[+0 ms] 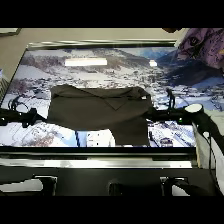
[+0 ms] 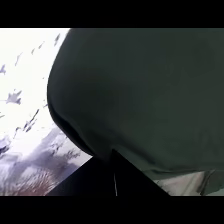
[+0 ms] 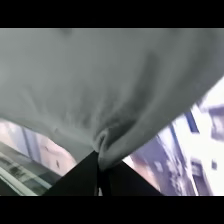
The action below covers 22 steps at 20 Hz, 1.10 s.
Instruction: Fold the clothes and pants, and hang the long-sleeved shirts on hangers.
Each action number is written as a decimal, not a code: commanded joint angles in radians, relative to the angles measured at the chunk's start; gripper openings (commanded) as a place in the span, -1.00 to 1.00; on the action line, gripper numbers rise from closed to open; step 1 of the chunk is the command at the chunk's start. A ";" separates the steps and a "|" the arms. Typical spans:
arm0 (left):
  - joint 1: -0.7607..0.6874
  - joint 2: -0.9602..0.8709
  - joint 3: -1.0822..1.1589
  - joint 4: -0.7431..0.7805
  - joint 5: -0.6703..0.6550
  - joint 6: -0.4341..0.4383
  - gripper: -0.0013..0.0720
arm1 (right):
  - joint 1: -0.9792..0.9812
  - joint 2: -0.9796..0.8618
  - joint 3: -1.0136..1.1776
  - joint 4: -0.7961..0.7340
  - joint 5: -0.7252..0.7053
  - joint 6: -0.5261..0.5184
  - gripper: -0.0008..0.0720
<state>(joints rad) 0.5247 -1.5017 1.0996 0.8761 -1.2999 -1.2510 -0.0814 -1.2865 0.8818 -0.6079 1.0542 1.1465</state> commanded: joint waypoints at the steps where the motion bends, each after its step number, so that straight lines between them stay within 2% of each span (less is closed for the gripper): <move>1: -0.071 0.055 0.261 -0.035 -0.002 -0.062 -0.93 | 0.027 0.011 0.272 -0.079 0.013 0.042 -0.90; 4: -0.139 0.072 0.672 0.002 -0.002 -0.147 -0.93 | 0.062 0.011 0.620 -0.215 0.023 0.133 -0.90; 6: -0.176 0.091 0.967 0.103 -0.008 -0.222 -0.93 | 0.060 0.018 0.864 -0.263 0.072 0.197 -0.90; 8: -0.189 0.158 1.116 0.182 0.002 -0.267 -0.93 | 0.060 0.049 1.060 -0.313 0.134 0.233 -0.90; 10: -0.188 0.305 1.071 0.251 0.032 -0.279 -0.93 | 0.060 0.119 1.200 -0.374 0.178 0.284 -0.90; 12: -0.188 0.479 0.946 0.329 0.047 -0.289 -0.93 | 0.060 0.236 1.214 -0.414 0.171 0.327 -0.90; 16: -0.188 0.707 0.805 0.512 0.048 -0.407 -0.93 | 0.060 0.407 1.214 -0.491 0.194 0.478 -0.90; 19: -0.189 0.735 0.793 0.542 0.048 -0.426 -0.93 | 0.060 0.433 1.214 -0.502 0.206 0.540 -0.90; 22: -0.190 0.671 0.793 0.516 0.048 -0.423 -0.93 | 0.060 0.383 1.213 -0.502 0.218 0.602 -0.90</move>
<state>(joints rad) 0.3359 -0.8173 1.9041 1.3727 -1.2560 -1.6573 -0.0223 -0.8894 2.0914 -1.0866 1.2583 1.6650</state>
